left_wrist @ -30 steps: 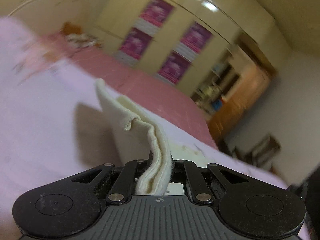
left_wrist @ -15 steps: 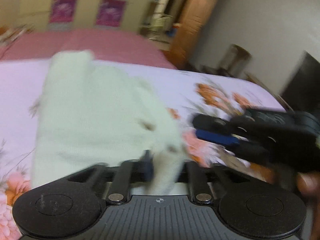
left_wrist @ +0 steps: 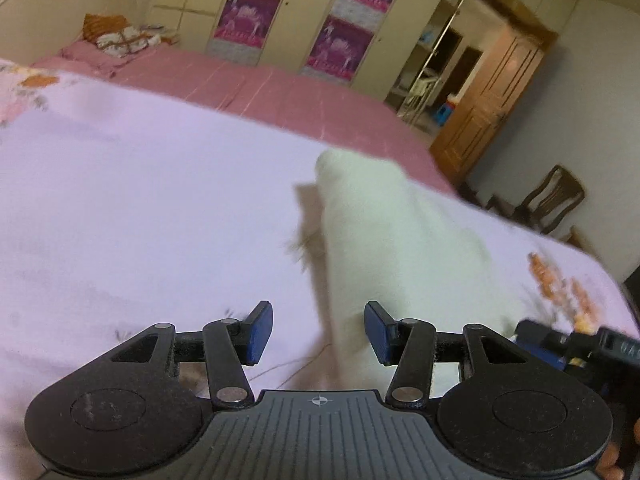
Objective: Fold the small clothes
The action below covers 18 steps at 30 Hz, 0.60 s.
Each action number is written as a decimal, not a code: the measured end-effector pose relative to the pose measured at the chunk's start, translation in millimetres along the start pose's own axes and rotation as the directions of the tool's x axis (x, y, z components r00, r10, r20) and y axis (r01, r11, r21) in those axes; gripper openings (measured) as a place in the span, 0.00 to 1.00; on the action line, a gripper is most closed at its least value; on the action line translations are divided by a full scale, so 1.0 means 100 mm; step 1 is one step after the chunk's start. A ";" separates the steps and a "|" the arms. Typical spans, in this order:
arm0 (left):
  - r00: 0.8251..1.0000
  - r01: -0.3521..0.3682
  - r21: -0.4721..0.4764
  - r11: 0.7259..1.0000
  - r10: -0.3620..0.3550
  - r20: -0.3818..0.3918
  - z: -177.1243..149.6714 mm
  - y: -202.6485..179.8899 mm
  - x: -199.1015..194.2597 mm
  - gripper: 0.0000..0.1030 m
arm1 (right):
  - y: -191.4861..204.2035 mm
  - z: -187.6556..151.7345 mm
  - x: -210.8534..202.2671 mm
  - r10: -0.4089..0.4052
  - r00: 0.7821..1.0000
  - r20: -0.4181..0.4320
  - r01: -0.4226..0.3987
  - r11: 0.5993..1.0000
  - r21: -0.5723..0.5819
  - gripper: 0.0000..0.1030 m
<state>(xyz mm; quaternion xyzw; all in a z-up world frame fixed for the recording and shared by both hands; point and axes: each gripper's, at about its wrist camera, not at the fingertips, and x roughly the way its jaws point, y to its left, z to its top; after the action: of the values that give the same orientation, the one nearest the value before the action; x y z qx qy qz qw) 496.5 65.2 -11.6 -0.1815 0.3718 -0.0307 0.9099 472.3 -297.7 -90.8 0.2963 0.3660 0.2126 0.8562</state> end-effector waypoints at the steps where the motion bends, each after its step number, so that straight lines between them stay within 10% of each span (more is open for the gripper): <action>1: 1.000 -0.007 0.002 1.000 0.007 -0.006 0.03 -0.08 0.15 0.48 | 0.01 0.00 0.03 -0.007 1.000 -0.005 0.007 1.000 -0.010 0.43; 8: 0.996 0.051 0.003 0.999 -0.051 0.071 -0.10 -0.02 -0.08 0.48 | 0.16 0.01 0.13 -0.007 1.000 -0.017 0.005 0.996 -0.092 0.42; 18: 1.000 0.006 0.062 0.998 -0.005 -0.013 -0.11 -0.10 0.25 0.48 | 0.27 0.02 0.28 -0.063 0.996 -0.062 0.055 0.991 -0.125 0.38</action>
<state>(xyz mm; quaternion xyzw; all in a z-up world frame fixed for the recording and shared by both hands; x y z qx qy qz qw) 507.4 47.5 -31.7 -0.1539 0.3761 -0.0459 0.9126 487.9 -262.4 -85.8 0.2249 0.3887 0.2188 0.8663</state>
